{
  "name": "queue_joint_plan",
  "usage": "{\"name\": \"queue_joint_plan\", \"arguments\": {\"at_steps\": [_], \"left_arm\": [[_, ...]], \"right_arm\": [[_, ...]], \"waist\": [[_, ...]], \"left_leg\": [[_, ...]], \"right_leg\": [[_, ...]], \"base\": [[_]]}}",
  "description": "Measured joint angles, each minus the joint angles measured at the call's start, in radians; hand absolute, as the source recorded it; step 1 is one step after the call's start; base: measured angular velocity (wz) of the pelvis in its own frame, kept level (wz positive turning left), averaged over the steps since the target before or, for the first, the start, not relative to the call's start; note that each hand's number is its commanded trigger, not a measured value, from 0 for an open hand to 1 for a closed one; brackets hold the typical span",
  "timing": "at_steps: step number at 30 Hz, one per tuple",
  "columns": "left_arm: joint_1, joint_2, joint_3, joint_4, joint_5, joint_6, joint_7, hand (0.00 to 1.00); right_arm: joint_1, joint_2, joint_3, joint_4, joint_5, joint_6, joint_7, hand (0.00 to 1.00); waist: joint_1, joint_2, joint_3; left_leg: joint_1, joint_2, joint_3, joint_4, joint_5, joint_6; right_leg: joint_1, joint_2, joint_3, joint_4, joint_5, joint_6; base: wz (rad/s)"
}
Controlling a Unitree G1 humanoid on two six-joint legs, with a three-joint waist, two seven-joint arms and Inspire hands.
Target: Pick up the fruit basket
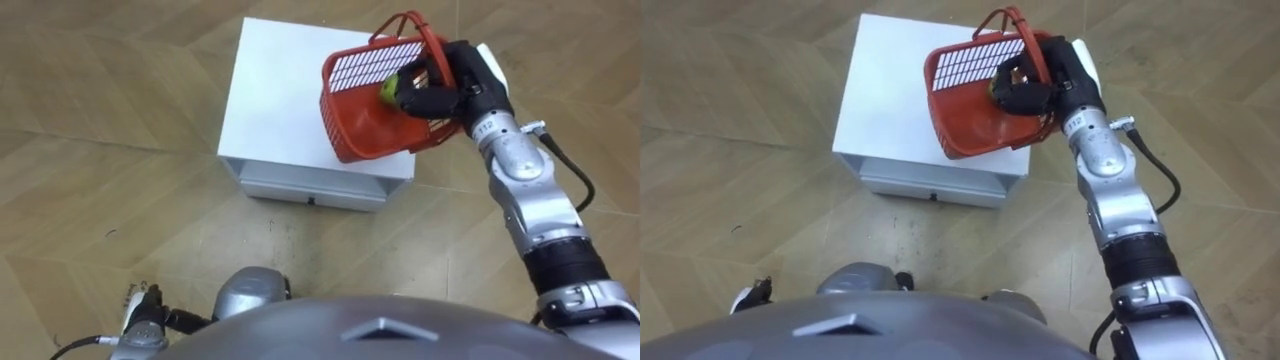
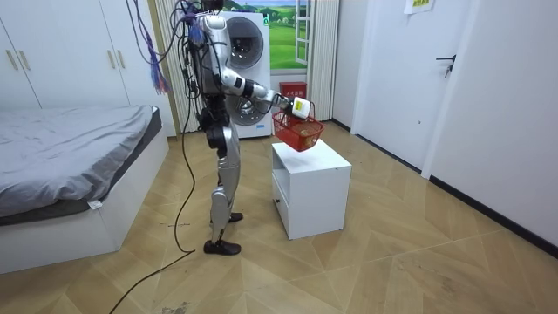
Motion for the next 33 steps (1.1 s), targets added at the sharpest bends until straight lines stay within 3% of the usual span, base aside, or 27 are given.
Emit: {"name": "queue_joint_plan", "arguments": {"at_steps": [4, 8, 11, 14, 17, 20, 21, 27, 33], "left_arm": [[-0.010, -0.008, -0.001, 0.000, 0.001, 0.003, -0.029, 0.00], [-0.019, -0.008, 0.000, 0.000, 0.001, 0.006, -0.035, 0.00], [-0.018, 0.005, -0.001, -0.001, 0.000, 0.006, -0.053, 0.00], [-0.022, 0.034, -0.001, -0.009, 0.001, 0.005, -0.065, 0.00], [-0.040, 0.056, -0.011, -0.018, 0.000, -0.008, -0.059, 0.00], [-0.069, 0.057, -0.033, -0.015, 0.000, -0.017, -0.043, 0.00], [-0.070, 0.057, -0.037, -0.013, 0.000, -0.020, -0.043, 0.00], [-0.038, 0.060, -0.030, 0.016, 0.017, -0.008, -0.042, 0.00], [-0.012, 0.043, -0.027, 0.025, 0.018, 0.009, -0.051, 0.00]], "right_arm": [[0.000, -0.001, 0.002, 0.000, -0.034, 0.000, 0.009, 1.00], [-0.001, 0.000, 0.011, 0.000, -0.073, 0.017, 0.019, 1.00], [-0.001, 0.000, 0.015, 0.000, -0.068, 0.021, 0.018, 1.00], [-0.017, 0.000, 0.040, 0.029, -0.050, 0.021, 0.018, 1.00], [-0.073, 0.000, 0.061, 0.085, -0.040, 0.019, 0.019, 1.00], [-0.128, -0.003, 0.062, 0.119, -0.040, 0.018, 0.019, 1.00], [-0.146, -0.003, 0.062, 0.142, -0.040, 0.018, 0.019, 1.00], [-0.173, -0.014, 0.061, 0.224, -0.042, 0.019, 0.021, 1.00], [-0.202, -0.044, 0.060, 0.303, 0.038, 0.018, 0.043, 1.00]], "waist": [[0.000, 0.015, 0.0025], [-0.001, 0.017, 0.0020], [0.004, -0.001, 0.0036], [0.033, -0.013, 0.0092], [0.049, -0.023, 0.0094], [0.058, -0.029, 0.0071], [0.060, -0.027, 0.0078], [0.075, -0.021, 0.0111], [0.084, -0.017, 0.0129]], "left_leg": [[-0.012, -0.010, 0.000, 0.015, -0.011, 0.011], [-0.023, -0.034, 0.012, 0.033, -0.025, 0.043], [-0.020, -0.058, 0.007, 0.046, -0.037, 0.076], [-0.017, -0.062, 0.003, 0.079, -0.055, 0.093], [-0.039, -0.060, -0.009, 0.090, -0.055, 0.098], [-0.083, -0.058, -0.019, 0.103, -0.054, 0.100], [-0.085, -0.061, -0.017, 0.103, -0.054, 0.100], [-0.066, -0.050, -0.021, 0.068, -0.054, 0.098], [-0.066, -0.051, -0.055, 0.053, -0.049, 0.090]], "right_leg": [[-0.025, -0.019, -0.011, 0.057, -0.008, 0.009], [-0.105, -0.072, -0.012, 0.222, -0.017, 0.023], [-0.169, -0.128, -0.006, 0.376, -0.012, 0.020], [-0.205, -0.141, 0.018, 0.458, 0.029, 0.004], [-0.221, -0.124, 0.021, 0.405, 0.027, 0.020], [-0.211, -0.064, 0.026, 0.210, 0.014, 0.029], [-0.193, -0.043, 0.016, 0.142, 0.026, 0.019], [-0.134, -0.015, -0.011, 0.043, 0.036, 0.020], [-0.113, -0.008, -0.038, 0.012, 0.037, 0.018]], "base": [[-0.01], [-0.01], [0.11], [0.06], [0.05], [0.07], [0.05], [0.03], [0.17]]}}
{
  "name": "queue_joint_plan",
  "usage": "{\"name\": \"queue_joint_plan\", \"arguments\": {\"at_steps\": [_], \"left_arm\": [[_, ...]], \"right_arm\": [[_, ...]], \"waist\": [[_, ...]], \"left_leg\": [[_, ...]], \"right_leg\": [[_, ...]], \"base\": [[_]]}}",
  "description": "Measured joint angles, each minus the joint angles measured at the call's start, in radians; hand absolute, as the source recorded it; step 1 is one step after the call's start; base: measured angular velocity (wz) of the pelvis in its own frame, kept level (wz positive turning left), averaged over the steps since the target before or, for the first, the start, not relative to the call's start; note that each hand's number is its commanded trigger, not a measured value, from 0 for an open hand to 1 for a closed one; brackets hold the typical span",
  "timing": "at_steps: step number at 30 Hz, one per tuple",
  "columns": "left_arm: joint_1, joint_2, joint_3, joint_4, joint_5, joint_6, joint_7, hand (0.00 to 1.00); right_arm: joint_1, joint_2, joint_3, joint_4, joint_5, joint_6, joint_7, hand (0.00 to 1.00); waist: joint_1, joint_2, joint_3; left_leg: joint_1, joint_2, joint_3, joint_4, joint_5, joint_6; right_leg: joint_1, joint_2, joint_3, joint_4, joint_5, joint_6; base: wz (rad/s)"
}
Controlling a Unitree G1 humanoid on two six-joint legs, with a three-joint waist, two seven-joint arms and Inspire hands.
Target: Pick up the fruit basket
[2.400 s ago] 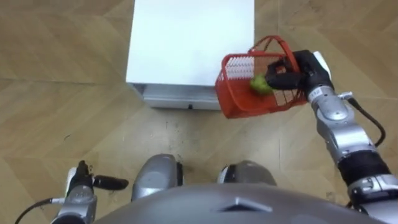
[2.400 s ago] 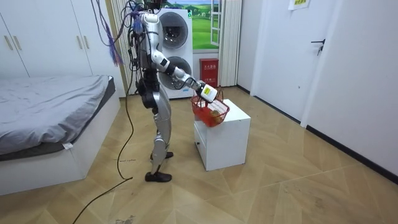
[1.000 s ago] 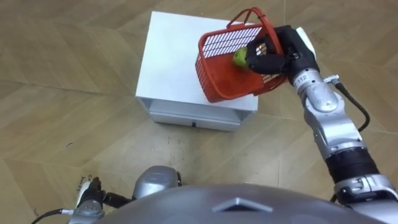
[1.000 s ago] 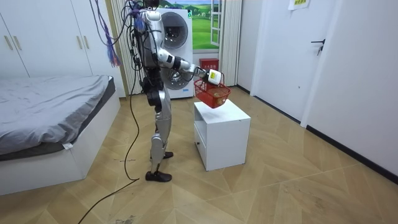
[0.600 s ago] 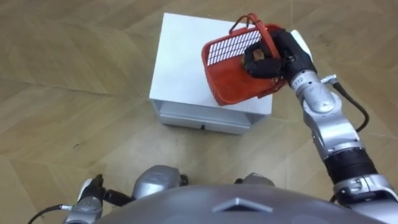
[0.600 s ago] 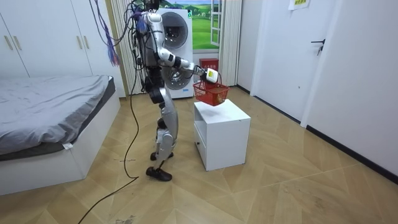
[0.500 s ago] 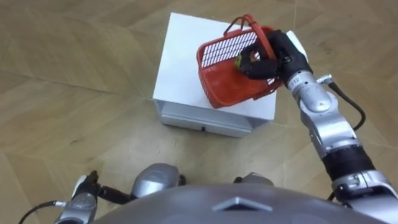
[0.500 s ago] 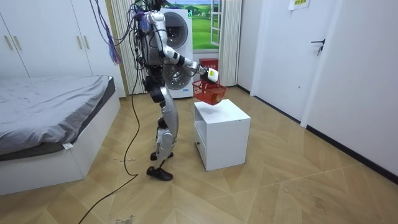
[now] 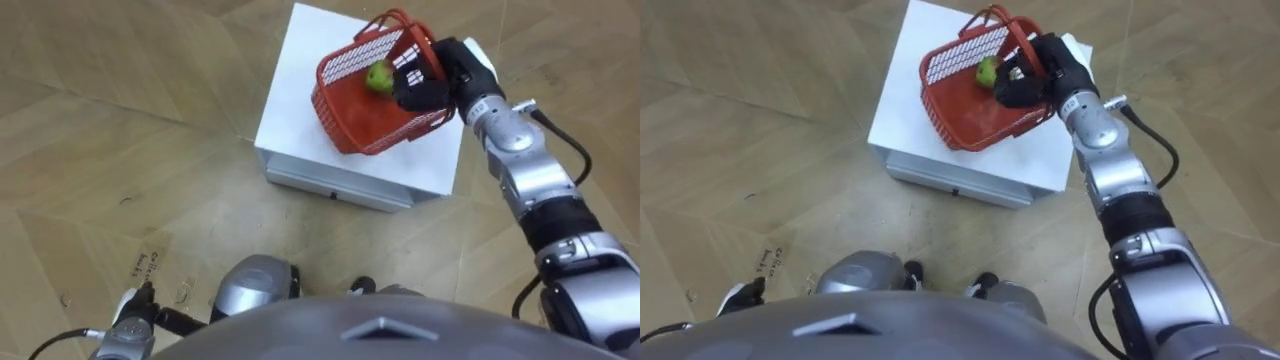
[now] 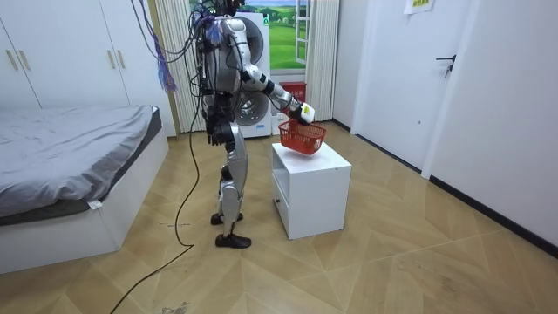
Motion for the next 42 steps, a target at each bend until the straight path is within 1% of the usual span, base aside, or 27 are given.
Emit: {"name": "queue_joint_plan", "arguments": {"at_steps": [5, 10, 11, 12, 14, 17, 18, 21, 25, 27, 32, 34, 35, 38, 41, 42], "left_arm": [[0.008, 0.000, -0.001, -0.001, 0.000, 0.012, -0.013, 0.00], [0.008, 0.000, -0.001, -0.002, 0.001, 0.016, -0.016, 0.00], [0.008, 0.000, -0.002, -0.002, 0.001, 0.020, -0.016, 0.00], [0.008, 0.000, -0.003, -0.002, 0.000, 0.024, -0.016, 0.00], [0.010, 0.000, -0.003, -0.004, 0.000, 0.027, -0.015, 0.00], [0.011, -0.001, -0.003, -0.003, 0.000, 0.027, -0.014, 0.00], [0.011, -0.001, -0.007, -0.003, 0.000, 0.027, -0.011, 0.00], [0.011, -0.001, -0.021, -0.001, 0.000, 0.026, -0.005, 0.00], [0.011, -0.002, -0.035, -0.001, 0.001, 0.026, -0.007, 0.00], [0.011, -0.002, -0.035, -0.004, 0.001, 0.023, -0.009, 0.00], [0.012, -0.005, -0.034, -0.003, 0.027, 0.025, -0.009, 0.00], [0.012, -0.006, -0.034, -0.006, 0.030, 0.025, -0.009, 0.00], [0.013, -0.006, -0.034, -0.006, 0.030, 0.025, -0.009, 0.00], [0.014, -0.006, -0.036, -0.002, 0.029, 0.025, -0.009, 0.00], [0.014, -0.006, -0.036, -0.004, 0.036, 0.024, -0.009, 0.00], [0.014, -0.007, -0.037, -0.004, 0.042, 0.023, -0.009, 0.00]], "right_arm": [[-0.010, -0.004, 0.000, 0.037, 0.001, 0.001, -0.001, 1.00], [-0.012, -0.004, 0.000, 0.087, 0.002, 0.001, -0.002, 1.00], [-0.013, -0.004, 0.000, 0.098, 0.011, 0.001, -0.002, 0.40], [-0.017, -0.004, 0.000, 0.115, 0.024, 0.001, -0.002, 0.00], [-0.031, -0.003, 0.000, 0.145, 0.034, 0.000, -0.002, 0.00], [-0.050, -0.001, 0.000, 0.191, 0.033, -0.004, -0.006, 0.00], [-0.052, -0.001, 0.000, 0.204, 0.031, -0.005, -0.012, 0.00], [-0.055, -0.001, 0.000, 0.244, 0.032, -0.008, -0.014, 0.00], [-0.055, -0.001, 0.000, 0.272, 0.032, -0.009, -0.013, 0.00], [-0.055, -0.001, -0.001, 0.300, 0.031, -0.030, -0.016, 0.00], [-0.053, -0.001, -0.001, 0.308, 0.030, -0.037, -0.026, 0.00], [-0.046, -0.001, -0.001, 0.310, 0.027, -0.046, -0.029, 0.00], [-0.034, -0.001, -0.001, 0.309, 0.025, -0.051, -0.035, 0.00], [-0.022, 0.001, -0.001, 0.302, 0.024, -0.056, -0.035, 0.00], [-0.022, 0.007, 0.000, 0.299, 0.024, -0.064, -0.033, 0.00], [-0.022, 0.009, 0.000, 0.297, 0.022, -0.064, -0.033, 0.00]], "waist": [[-0.001, 0.001, 0.0004], [0.003, 0.001, 0.0000], [0.004, 0.002, -0.0002], [0.005, 0.003, -0.0005], [0.005, 0.005, -0.0006], [0.010, 0.007, 0.0003], [0.009, 0.012, -0.0001], [0.017, 0.018, -0.0001], [0.021, 0.018, -0.0003], [0.018, 0.018, -0.0007], [0.018, 0.019, -0.0010], [0.015, 0.024, 0.0011], [0.015, 0.028, 0.0002], [-0.002, 0.037, -0.0038], [-0.007, 0.038, -0.0047], [-0.010, 0.037, -0.0066]], "left_leg": [[-0.013, -0.002, -0.016, -0.001, 0.000, -0.001], [-0.019, -0.003, -0.018, -0.001, 0.001, -0.001], [-0.020, -0.004, -0.018, -0.001, 0.001, -0.001], [-0.021, -0.005, -0.018, -0.001, 0.001, -0.001], [-0.021, -0.005, -0.018, -0.004, 0.001, -0.001], [-0.023, -0.007, -0.019, -0.006, 0.001, -0.001], [-0.025, -0.009, -0.028, -0.006, 0.001, -0.001], [-0.026, -0.008, -0.028, -0.014, 0.001, -0.001], [-0.026, -0.008, -0.032, -0.019, 0.002, -0.002], [-0.026, -0.009, -0.045, -0.019, 0.002, -0.002], [-0.021, -0.009, -0.056, -0.019, 0.002, -0.002], [-0.015, -0.009, -0.061, -0.018, 0.002, -0.002], [-0.010, -0.009, -0.070, -0.019, 0.002, -0.002], [-0.003, -0.009, -0.070, -0.020, 0.002, -0.002], [0.013, -0.008, -0.070, -0.023, 0.003, -0.004], [0.018, -0.008, -0.070, -0.023, 0.003, -0.004]], "right_leg": [[-0.001, 0.003, -0.001, -0.018, 0.000, 0.000], [-0.004, 0.001, -0.002, -0.018, 0.000, 0.001], [-0.004, 0.000, -0.003, -0.018, -0.001, 0.001], [-0.004, -0.002, -0.013, -0.019, -0.001, 0.001], [-0.004, -0.003, -0.028, -0.020, -0.001, 0.001], [0.000, -0.002, -0.029, -0.035, -0.001, 0.001], [0.000, -0.002, -0.029, -0.034, -0.001, 0.001], [-0.001, -0.003, -0.045, -0.035, -0.001, 0.001], [-0.002, -0.003, -0.055, -0.035, -0.001, 0.001], [0.000, -0.003, -0.063, -0.032, -0.001, 0.001], [0.005, -0.002, -0.083, -0.033, -0.001, 0.001], [0.006, 0.000, -0.082, -0.034, -0.001, 0.000], [0.011, 0.001, -0.082, -0.034, -0.001, 0.000], [0.027, 0.002, -0.077, -0.035, -0.001, -0.001], [0.033, 0.002, -0.078, -0.032, -0.002, -0.002], [0.034, 0.001, -0.078, -0.031, -0.002, -0.002]], "base": [[0.10], [0.05], [0.00], [0.00], [0.04], [0.02], [0.06], [0.06], [0.05], [0.11], [0.02], [0.05], [0.06], [0.03], [-0.11], [-0.17]]}}
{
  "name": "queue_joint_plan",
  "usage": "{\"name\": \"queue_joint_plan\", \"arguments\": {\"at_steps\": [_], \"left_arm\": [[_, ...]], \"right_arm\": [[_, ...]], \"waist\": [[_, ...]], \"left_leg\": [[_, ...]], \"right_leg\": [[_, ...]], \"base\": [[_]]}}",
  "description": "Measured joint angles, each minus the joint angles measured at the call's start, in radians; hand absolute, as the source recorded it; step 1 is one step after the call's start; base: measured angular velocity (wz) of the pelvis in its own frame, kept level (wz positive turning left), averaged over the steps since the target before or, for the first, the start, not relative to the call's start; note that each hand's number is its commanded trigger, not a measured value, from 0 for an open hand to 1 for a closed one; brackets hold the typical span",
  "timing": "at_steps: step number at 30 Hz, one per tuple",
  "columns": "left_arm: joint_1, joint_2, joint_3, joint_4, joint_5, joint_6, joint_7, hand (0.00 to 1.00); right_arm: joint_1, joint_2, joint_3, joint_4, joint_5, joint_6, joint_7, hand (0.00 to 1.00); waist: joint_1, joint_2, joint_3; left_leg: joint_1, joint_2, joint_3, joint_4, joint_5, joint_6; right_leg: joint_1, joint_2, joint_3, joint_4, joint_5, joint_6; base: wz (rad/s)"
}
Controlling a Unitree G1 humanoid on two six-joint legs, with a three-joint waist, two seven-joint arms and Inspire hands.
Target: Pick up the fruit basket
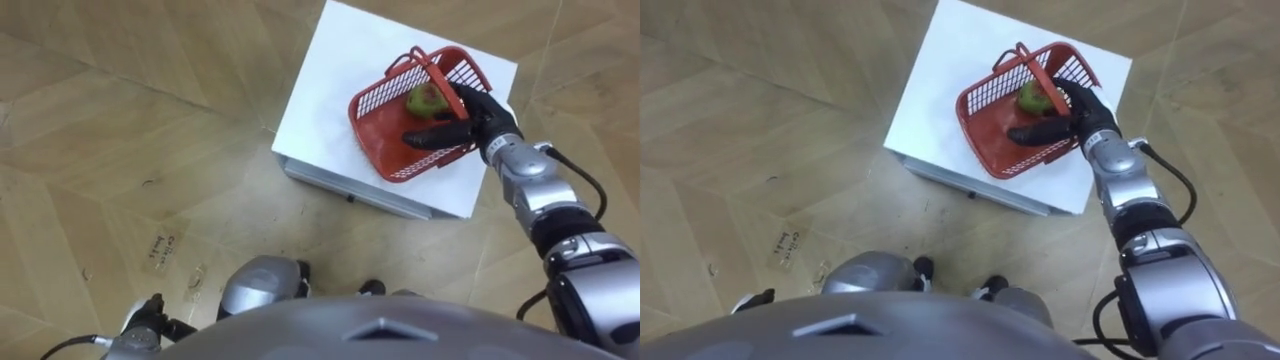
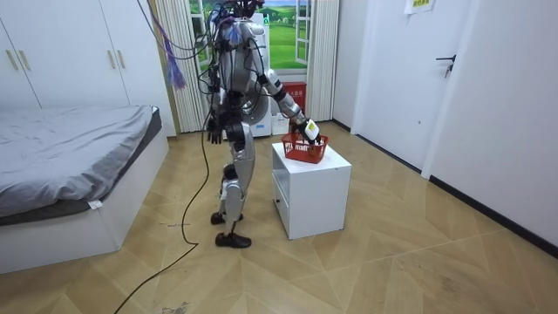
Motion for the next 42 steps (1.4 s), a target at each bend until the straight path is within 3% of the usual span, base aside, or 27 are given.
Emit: {"name": "queue_joint_plan", "arguments": {"at_steps": [2, 4, 5, 6, 7, 8, 9, 10, 12, 14, 18, 21, 24, 27, 31, 36, 42], "left_arm": [[0.000, 0.000, -0.002, -0.008, 0.011, -0.002, -0.001, 0.00], [0.001, 0.000, -0.004, -0.010, 0.019, -0.006, -0.001, 0.00], [0.001, 0.004, -0.016, -0.026, 0.019, -0.011, -0.002, 0.00], [-0.002, 0.001, -0.034, -0.058, 0.020, -0.013, -0.002, 0.00], [-0.001, -0.005, -0.041, -0.075, 0.020, -0.014, -0.005, 0.00], [-0.004, -0.002, -0.046, -0.071, 0.019, -0.016, -0.010, 0.00], [-0.005, -0.005, -0.047, -0.054, 0.019, -0.014, -0.010, 0.00], [-0.005, -0.009, -0.049, -0.043, 0.018, -0.015, -0.014, 0.00], [-0.003, -0.015, -0.043, -0.034, 0.019, -0.010, -0.027, 0.00], [-0.006, -0.014, -0.040, -0.036, 0.017, -0.013, -0.026, 0.00], [0.006, -0.024, -0.034, -0.036, 0.017, -0.014, -0.013, 0.00], [0.040, -0.026, -0.029, -0.038, 0.011, -0.013, -0.007, 0.00], [0.057, -0.027, -0.012, -0.038, 0.004, -0.011, -0.007, 0.00], [0.058, -0.029, -0.012, -0.038, 0.004, -0.012, -0.004, 0.00], [0.054, -0.039, -0.012, -0.038, 0.001, -0.017, 0.012, 0.00], [0.052, -0.049, 0.011, -0.039, -0.003, -0.019, 0.017, 0.00], [0.042, -0.052, 0.042, -0.039, -0.005, -0.018, 0.036, 0.00]], "right_arm": [[0.000, 0.001, 0.002, -0.002, -0.002, 0.000, 0.000, 0.00], [0.001, 0.003, 0.009, -0.009, -0.018, 0.001, -0.003, 0.00], [0.008, 0.014, 0.007, -0.013, -0.033, 0.002, -0.008, 0.00], [0.016, 0.004, -0.013, -0.016, -0.038, 0.002, -0.013, 0.00], [0.018, -0.005, -0.024, -0.027, -0.040, 0.004, -0.012, 0.00], [0.031, 0.004, -0.031, -0.065, -0.047, 0.010, -0.019, 0.00], [0.039, 0.014, -0.025, -0.106, -0.061, 0.014, -0.015, 0.00], [0.044, 0.014, -0.022, -0.133, -0.067, 0.012, -0.012, 0.00], [0.079, 0.012, -0.024, -0.232, -0.073, 0.009, -0.014, 0.00], [0.102, 0.012, -0.023, -0.276, -0.068, 0.011, -0.011, 0.00], [0.163, 0.012, -0.032, -0.327, -0.066, 0.015, -0.012, 0.00], [0.193, 0.012, -0.032, -0.370, -0.066, 0.016, -0.012, 0.00], [0.214, 0.012, -0.042, -0.413, -0.067, 0.016, -0.010, 0.00], [0.238, 0.010, -0.042, -0.446, -0.067, 0.016, -0.001, 0.00], [0.249, 0.010, -0.042, -0.456, -0.067, 0.016, 0.000, 0.00], [0.251, 0.001, -0.043, -0.504, -0.072, 0.016, 0.001, 0.00], [0.267, -0.010, -0.058, -0.609, -0.062, 0.016, 0.000, 0.00]], "waist": [[-0.006, 0.000, -0.0003], [-0.016, -0.007, 0.0044], [-0.022, -0.050, 0.0273], [-0.023, -0.059, 0.0148], [-0.025, -0.036, 0.0010], [0.000, -0.061, 0.0048], [0.009, -0.072, 0.0071], [0.009, -0.066, 0.0099], [0.000, -0.057, 0.0111], [-0.001, -0.049, 0.0127], [-0.015, -0.022, 0.0003], [-0.033, -0.012, -0.0150], [-0.070, -0.021, -0.0138], [-0.086, -0.032, -0.0154], [-0.089, -0.035, -0.0151], [-0.103, -0.025, -0.0077], [-0.109, -0.024, -0.0078]], "left_leg": [[0.008, 0.000, 0.000, 0.002, 0.000, 0.000], [-0.023, -0.008, 0.039, 0.090, 0.002, -0.007], [-0.144, -0.025, 0.116, 0.273, 0.005, -0.060], [-0.244, -0.018, 0.127, 0.188, 0.001, -0.077], [-0.284, 0.017, 0.123, 0.117, 0.061, -0.088], [-0.314, 0.038, 0.181, 0.138, 0.127, -0.006], [-0.296, 0.040, 0.182, 0.134, 0.127, -0.005], [-0.281, 0.046, 0.182, 0.129, 0.127, -0.005], [-0.219, 0.044, 0.194, 0.078, 0.124, -0.007], [-0.194, 0.044, 0.193, 0.051, 0.119, -0.003], [-0.179, 0.048, 0.208, 0.050, 0.118, -0.015], [-0.156, 0.046, 0.208, 0.024, 0.137, -0.021], [-0.126, 0.047, 0.210, 0.010, 0.143, -0.024], [-0.100, 0.047, 0.214, 0.004, 0.141, -0.029], [-0.078, 0.047, 0.222, -0.003, 0.139, -0.031], [-0.068, 0.048, 0.226, -0.015, 0.136, -0.039], [-0.038, 0.051, 0.245, -0.037, 0.131, -0.046]], "right_leg": [[0.001, -0.001, 0.000, 0.005, 0.000, 0.000], [0.023, -0.023, 0.023, 0.004, 0.008, -0.010], [0.054, -0.056, 0.115, -0.030, 0.010, -0.010], [0.042, -0.063, 0.133, -0.036, 0.007, -0.005], [0.025, -0.052, 0.130, -0.017, -0.002, 0.011], [0.011, -0.066, 0.131, 0.023, -0.051, 0.058], [0.007, -0.070, 0.095, 0.024, -0.057, 0.056], [0.016, -0.060, 0.078, 0.013, -0.054, 0.052], [0.037, -0.036, 0.050, -0.024, 0.003, 0.031], [0.047, -0.033, 0.048, -0.024, 0.005, 0.030], [0.045, -0.036, 0.049, -0.020, -0.012, 0.036], [0.039, -0.041, 0.051, -0.018, -0.024, 0.035], [0.062, -0.038, 0.054, -0.019, -0.024, 0.033], [0.080, -0.037, 0.063, -0.020, -0.022, 0.026], [0.094, -0.034, 0.080, -0.021, -0.026, 0.023], [0.096, -0.031, 0.083, -0.021, -0.031, 0.020], [0.109, -0.031, 0.096, -0.021, -0.030, 0.020]], "base": [[-0.13], [0.12], [0.53], [0.51], [0.22], [-0.20], [-0.30], [-0.25], [-0.02], [-0.06], [-0.20], [-0.31], [-0.05], [-0.05], [-0.07], [-0.02], [-0.10]]}}
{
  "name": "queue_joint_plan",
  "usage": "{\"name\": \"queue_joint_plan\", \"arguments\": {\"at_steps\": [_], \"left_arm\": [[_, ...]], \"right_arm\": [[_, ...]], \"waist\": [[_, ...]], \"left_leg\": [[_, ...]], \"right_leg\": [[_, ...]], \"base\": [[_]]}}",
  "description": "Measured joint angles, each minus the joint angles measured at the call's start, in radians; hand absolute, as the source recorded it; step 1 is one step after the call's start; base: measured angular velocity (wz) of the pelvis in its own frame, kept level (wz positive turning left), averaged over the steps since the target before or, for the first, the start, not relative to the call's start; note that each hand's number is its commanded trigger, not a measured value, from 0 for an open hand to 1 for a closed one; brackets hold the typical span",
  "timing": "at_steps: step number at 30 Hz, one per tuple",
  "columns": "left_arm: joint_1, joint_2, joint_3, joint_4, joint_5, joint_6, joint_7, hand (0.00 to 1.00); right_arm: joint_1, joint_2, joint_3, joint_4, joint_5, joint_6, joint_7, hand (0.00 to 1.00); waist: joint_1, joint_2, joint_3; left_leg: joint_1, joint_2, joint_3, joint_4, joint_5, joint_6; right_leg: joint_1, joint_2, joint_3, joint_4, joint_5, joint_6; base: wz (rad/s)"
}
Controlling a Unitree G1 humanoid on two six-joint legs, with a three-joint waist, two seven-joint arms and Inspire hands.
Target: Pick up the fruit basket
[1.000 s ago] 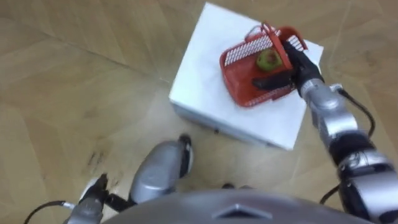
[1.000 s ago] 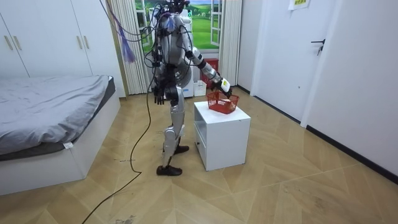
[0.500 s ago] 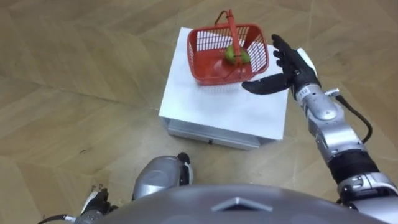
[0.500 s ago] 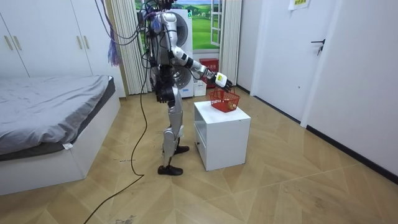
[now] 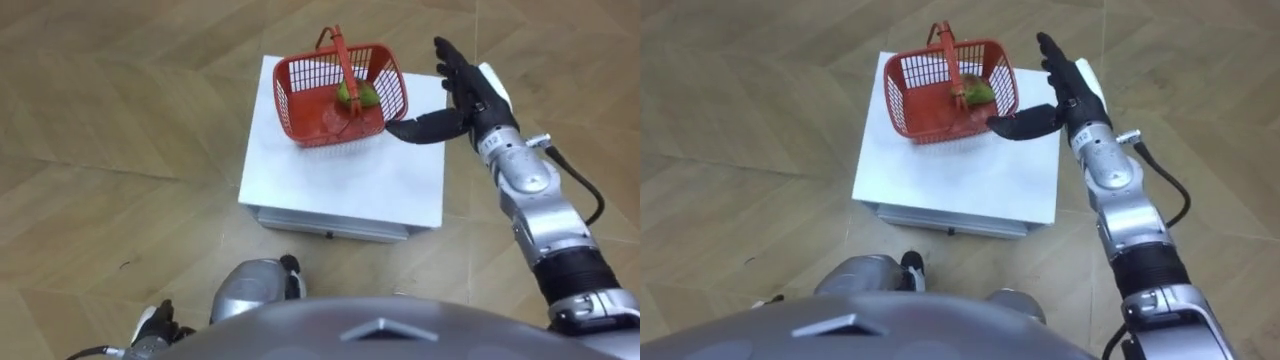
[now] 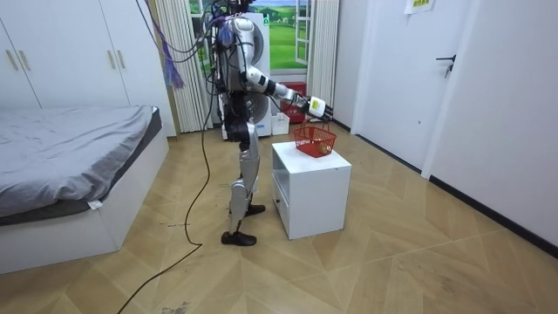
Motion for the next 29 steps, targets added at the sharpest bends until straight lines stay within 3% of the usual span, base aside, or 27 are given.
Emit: {"name": "queue_joint_plan", "arguments": {"at_steps": [5, 8, 13, 21, 29], "left_arm": [[-0.004, -0.004, 0.009, -0.025, 0.001, 0.005, -0.004, 0.00], [-0.002, -0.009, 0.049, -0.037, 0.002, 0.008, -0.013, 0.00], [-0.001, -0.010, 0.056, -0.036, 0.002, 0.031, -0.015, 0.00], [0.004, -0.014, 0.065, -0.017, 0.030, 0.035, 0.004, 0.00], [0.013, -0.028, 0.082, -0.020, 0.039, 0.054, -0.030, 0.00]], "right_arm": [[0.042, 0.003, -0.059, -0.056, -0.032, 0.004, 0.000, 0.00], [0.069, 0.004, -0.086, -0.056, -0.088, 0.006, 0.000, 0.00], [0.117, 0.005, -0.105, 0.146, -0.105, 0.019, -0.019, 0.00], [0.163, 0.036, -0.123, 0.679, -0.179, 0.050, -0.051, 0.00], [0.163, 0.056, -0.139, 0.838, -0.179, 0.064, -0.032, 0.00]], "waist": [[-0.007, 0.003, -0.0010], [-0.018, 0.003, -0.0014], [-0.037, 0.005, -0.0066], [-0.055, 0.014, -0.0070], [-0.051, 0.023, -0.0020]], "left_leg": [[0.018, 0.000, 0.014, -0.013, -0.001, -0.001], [0.027, 0.000, 0.025, -0.015, -0.005, -0.005], [0.071, 0.005, 0.027, -0.015, -0.014, -0.011], [0.085, 0.014, 0.032, -0.024, -0.017, -0.016], [0.106, 0.011, 0.030, -0.013, -0.032, -0.021]], "right_leg": [[0.005, 0.000, 0.015, -0.002, 0.000, 0.000], [0.008, 0.003, 0.028, -0.002, 0.000, 0.000], [0.056, 0.006, 0.027, -0.017, 0.000, 0.000], [0.068, 0.012, 0.012, -0.019, 0.000, 0.000], [0.101, 0.010, 0.011, -0.035, -0.004, -0.005]], "base": [[-0.10], [-0.12], [-0.03], [-0.02], [0.00]]}}
